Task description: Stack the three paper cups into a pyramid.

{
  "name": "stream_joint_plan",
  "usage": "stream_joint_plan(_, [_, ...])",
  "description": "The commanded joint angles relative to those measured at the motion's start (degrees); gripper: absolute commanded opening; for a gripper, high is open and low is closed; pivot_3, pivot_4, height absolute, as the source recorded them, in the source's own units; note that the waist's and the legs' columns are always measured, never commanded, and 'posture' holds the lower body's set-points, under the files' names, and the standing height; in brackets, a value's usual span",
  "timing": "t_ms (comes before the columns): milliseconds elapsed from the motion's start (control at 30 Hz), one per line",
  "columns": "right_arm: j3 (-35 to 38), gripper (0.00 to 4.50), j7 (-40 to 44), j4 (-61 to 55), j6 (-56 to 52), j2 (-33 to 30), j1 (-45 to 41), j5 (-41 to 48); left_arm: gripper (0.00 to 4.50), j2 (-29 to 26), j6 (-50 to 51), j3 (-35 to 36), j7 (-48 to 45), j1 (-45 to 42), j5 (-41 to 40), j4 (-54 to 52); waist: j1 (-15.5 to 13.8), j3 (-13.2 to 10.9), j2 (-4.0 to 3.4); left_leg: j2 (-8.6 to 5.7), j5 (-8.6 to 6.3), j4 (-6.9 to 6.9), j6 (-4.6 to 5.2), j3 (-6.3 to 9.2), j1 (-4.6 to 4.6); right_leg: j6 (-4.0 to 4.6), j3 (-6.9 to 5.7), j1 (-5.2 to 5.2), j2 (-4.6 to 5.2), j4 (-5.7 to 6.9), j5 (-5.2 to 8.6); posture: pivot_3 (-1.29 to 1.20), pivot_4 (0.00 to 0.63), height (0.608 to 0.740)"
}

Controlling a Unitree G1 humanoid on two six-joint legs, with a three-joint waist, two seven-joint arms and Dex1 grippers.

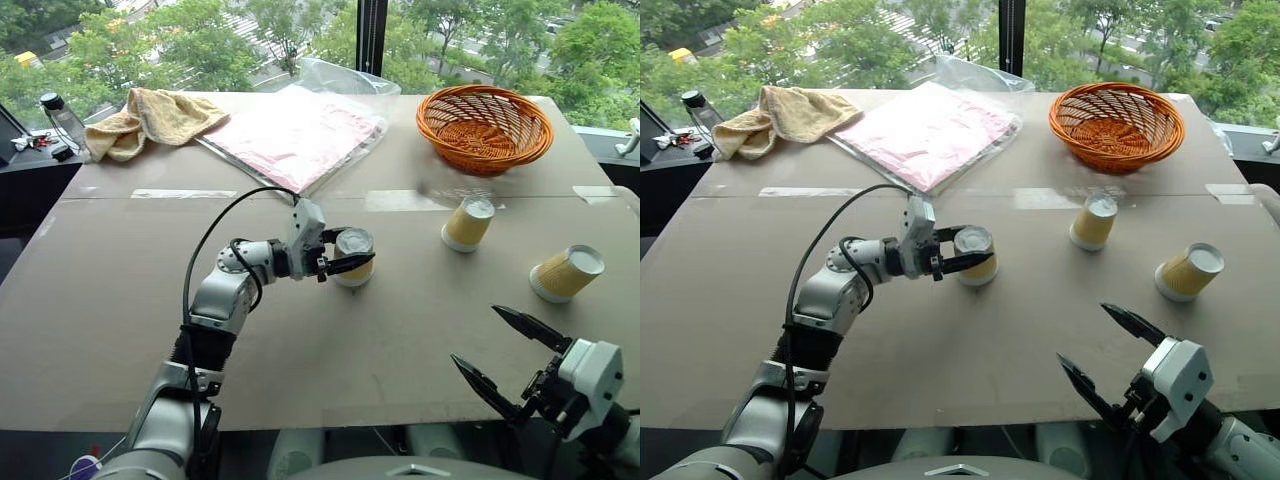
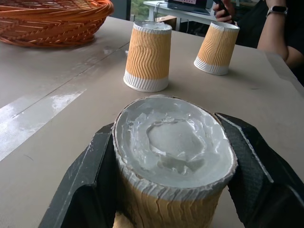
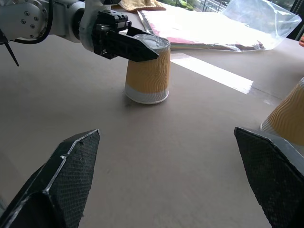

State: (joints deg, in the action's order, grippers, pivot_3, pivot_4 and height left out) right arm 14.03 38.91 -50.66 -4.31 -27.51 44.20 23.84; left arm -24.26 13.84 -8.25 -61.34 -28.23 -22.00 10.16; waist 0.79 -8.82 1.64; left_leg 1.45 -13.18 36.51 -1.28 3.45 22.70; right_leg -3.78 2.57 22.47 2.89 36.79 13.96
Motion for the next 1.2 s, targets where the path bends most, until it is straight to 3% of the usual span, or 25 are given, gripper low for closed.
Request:
stream_joint_plan(33, [1.06, 4.50, -0.85, -2.89, 1.58, 0.81, 1.66, -0.29, 2.92, 0.11, -2.73, 0.35, -1.75, -0.77, 0.91, 1.41, -0.12, 0.00, 0.01, 0.00, 0.00, 0.00, 0.00, 0.00, 0.00, 0.04, -0.01, 0.00, 0.00, 0.00, 0.02, 0.00, 0.150, 0.740])
stream_joint_plan(67, [1.04, 4.50, -0.99, -3.03, 1.54, 0.94, 1.90, -0.34, 2.92, 0.06, -3.22, 0.33, -2.21, -0.71, 1.03, 1.71, -0.14, 0.01, 0.00, 0.00, 0.00, 0.01, 0.00, 0.01, 0.00, 0.06, 0.00, 0.00, 0.00, 0.00, 0.04, 0.00, 0.150, 0.740])
stream_joint_plan(167, [1.31, 4.50, -1.62, -3.18, 1.36, 1.41, 2.38, -0.44, 4.27, 0.51, -3.43, 1.29, -2.16, -0.40, 0.25, 1.76, -0.15, 0.01, -0.01, 0.00, 0.00, 0.00, 0.00, 0.01, 0.00, 0.07, -0.01, 0.00, 0.00, 0.00, 0.04, 0.00, 0.150, 0.740])
stream_joint_plan(200, [1.59, 4.50, -2.07, -3.12, 1.26, 1.75, 2.51, -0.31, 4.47, 0.62, -3.03, 1.92, -1.87, -0.16, -0.36, 1.31, -0.15, 0.01, -0.01, 0.00, 0.00, 0.01, 0.00, 0.01, 0.01, 0.07, -0.01, 0.00, 0.00, 0.00, 0.04, 0.00, 0.150, 0.740])
stream_joint_plan(467, [11.29, 4.50, -14.85, 0.33, -1.57, 7.59, -4.24, 0.07, 4.47, -2.47, 6.52, 9.89, -2.35, 4.67, -11.56, -11.60, -0.04, 0.00, -0.02, 0.03, 0.00, 0.00, 0.00, 0.01, 0.01, 0.08, 0.00, 0.00, 0.01, 0.01, 0.04, 0.00, 0.150, 0.740])
stream_joint_plan(733, [16.55, 4.50, -24.25, 14.31, -18.19, 0.99, -21.11, -2.87, 4.47, -5.58, 19.22, 11.31, -1.54, 3.66, -24.26, -27.67, -0.38, -0.03, -0.10, -0.01, 0.00, 0.01, 0.00, 0.02, 0.01, 0.13, 0.00, -0.01, 0.01, 0.02, 0.05, 0.00, 0.150, 0.740])
stream_joint_plan(967, [17.61, 4.50, -28.92, 23.86, -27.33, -0.04, -33.09, -2.25, 4.47, -9.86, 22.54, 9.80, -4.23, 7.15, -27.24, -34.73, 0.14, -0.07, -0.23, -0.01, 0.01, -0.04, 0.01, -0.03, -0.02, 0.09, 0.07, 0.00, -0.01, 0.03, 0.03, 0.00, 0.150, 0.740])
stream_joint_plan(1200, [17.43, 4.50, -28.15, 24.33, -30.75, 1.32, -37.20, 1.27, 4.47, -10.36, 22.22, 9.47, -3.80, 8.33, -27.20, -36.06, -0.06, -0.07, -0.25, -0.01, 0.01, -0.04, 0.01, -0.02, 0.01, 0.08, 0.06, 0.00, 0.00, 0.01, 0.02, 0.00, 0.150, 0.740])
